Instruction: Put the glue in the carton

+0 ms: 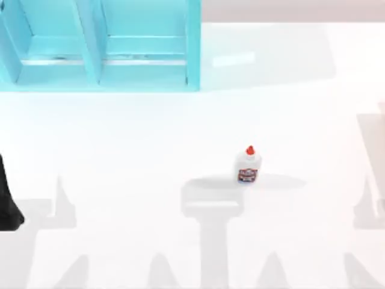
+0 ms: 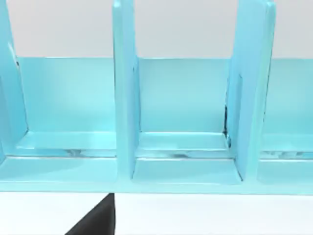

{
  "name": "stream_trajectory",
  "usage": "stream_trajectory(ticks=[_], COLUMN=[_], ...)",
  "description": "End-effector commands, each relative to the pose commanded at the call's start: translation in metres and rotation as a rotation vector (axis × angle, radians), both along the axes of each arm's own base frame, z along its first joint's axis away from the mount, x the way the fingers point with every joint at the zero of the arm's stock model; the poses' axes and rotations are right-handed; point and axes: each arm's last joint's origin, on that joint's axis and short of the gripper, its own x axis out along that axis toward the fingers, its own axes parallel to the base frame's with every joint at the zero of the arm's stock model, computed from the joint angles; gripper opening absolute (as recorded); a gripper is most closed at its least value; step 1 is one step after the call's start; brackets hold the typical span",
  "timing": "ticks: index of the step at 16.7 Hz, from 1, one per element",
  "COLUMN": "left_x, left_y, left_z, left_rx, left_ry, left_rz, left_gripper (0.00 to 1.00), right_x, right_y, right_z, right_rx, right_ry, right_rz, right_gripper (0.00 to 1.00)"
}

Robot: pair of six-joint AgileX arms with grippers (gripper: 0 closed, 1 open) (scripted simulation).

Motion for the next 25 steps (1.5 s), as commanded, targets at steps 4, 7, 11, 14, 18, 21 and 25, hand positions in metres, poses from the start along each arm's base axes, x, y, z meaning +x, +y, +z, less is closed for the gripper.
stream_trajectory(ticks=[4, 7, 11, 14, 18, 21, 25], left_x=[0.0, 0.0, 0.0, 0.0, 0.0, 0.0, 0.0], left_y=[0.0, 0.0, 0.0, 0.0, 0.0, 0.0, 0.0], left_z=[0.0, 0.0, 0.0, 0.0, 0.0, 0.0, 0.0], left_rx=[0.0, 0.0, 0.0, 0.0, 0.0, 0.0, 0.0], left_ry=[0.0, 0.0, 0.0, 0.0, 0.0, 0.0, 0.0], left_rz=[0.0, 0.0, 0.0, 0.0, 0.0, 0.0, 0.0], left_gripper=[1.0, 1.0, 1.0, 1.0, 1.0, 1.0, 1.0], right_x=[0.001, 0.005, 0.021, 0.042, 0.076, 0.094, 0.097], right_y=[0.001, 0.006, 0.021, 0.042, 0.089, 0.137, 0.2], right_z=[0.004, 0.018, 0.043, 0.059, 0.063, 0.045, -0.008], right_rx=[-0.001, -0.002, 0.003, 0.015, 0.041, 0.057, 0.061], right_ry=[-0.011, -0.047, -0.101, -0.132, -0.145, -0.131, -0.09], right_rz=[0.003, 0.013, 0.028, 0.038, 0.05, 0.055, 0.052], right_gripper=[1.0, 1.0, 1.0, 1.0, 1.0, 1.0, 1.0])
